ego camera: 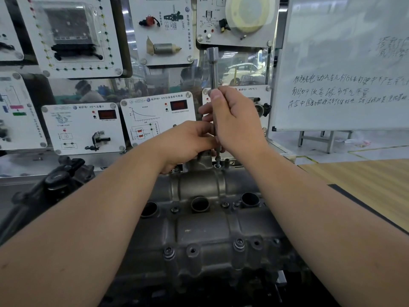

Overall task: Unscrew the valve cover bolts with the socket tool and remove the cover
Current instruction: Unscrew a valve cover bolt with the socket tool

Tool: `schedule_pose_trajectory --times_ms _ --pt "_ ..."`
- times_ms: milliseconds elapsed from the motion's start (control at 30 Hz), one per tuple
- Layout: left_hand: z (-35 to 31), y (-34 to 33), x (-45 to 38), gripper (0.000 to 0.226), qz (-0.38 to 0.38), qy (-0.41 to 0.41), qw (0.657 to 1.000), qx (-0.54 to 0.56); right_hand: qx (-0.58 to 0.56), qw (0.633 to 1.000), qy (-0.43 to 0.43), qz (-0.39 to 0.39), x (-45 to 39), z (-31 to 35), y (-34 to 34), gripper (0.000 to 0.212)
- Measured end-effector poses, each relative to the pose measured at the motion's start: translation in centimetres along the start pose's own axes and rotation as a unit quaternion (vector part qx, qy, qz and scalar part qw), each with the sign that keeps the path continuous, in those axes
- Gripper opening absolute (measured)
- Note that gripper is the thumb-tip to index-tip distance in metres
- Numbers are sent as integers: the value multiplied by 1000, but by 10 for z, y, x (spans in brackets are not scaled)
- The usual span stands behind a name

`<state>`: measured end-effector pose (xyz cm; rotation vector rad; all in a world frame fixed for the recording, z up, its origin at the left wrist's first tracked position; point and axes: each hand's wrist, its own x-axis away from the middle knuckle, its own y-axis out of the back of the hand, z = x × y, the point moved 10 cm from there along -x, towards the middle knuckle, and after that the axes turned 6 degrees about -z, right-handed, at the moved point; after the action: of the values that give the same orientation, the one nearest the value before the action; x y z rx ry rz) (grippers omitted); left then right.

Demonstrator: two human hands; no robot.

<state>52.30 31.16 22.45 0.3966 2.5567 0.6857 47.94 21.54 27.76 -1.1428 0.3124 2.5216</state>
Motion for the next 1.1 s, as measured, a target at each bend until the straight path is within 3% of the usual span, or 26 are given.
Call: schedule_pose_trajectory --times_ms 67,367,533,767,1100 --pt "-1 1 0 17 -7 -2 1000 -6 -15 1000 1 6 1 0 -1 4" --pt "3 -1 0 14 4 18 1000 5 34 999 10 -12 0 -1 3 15" --pt "-1 0 2 16 1 8 1000 3 6 1000 -12 -6 0 -4 2 20" --pt "-1 2 2 23 -12 8 1000 -10 -14 1000 -11 -8 0 -6 2 4" --pt "1 1 2 15 -5 20 1000 16 34 999 0 5 0 -1 0 23"
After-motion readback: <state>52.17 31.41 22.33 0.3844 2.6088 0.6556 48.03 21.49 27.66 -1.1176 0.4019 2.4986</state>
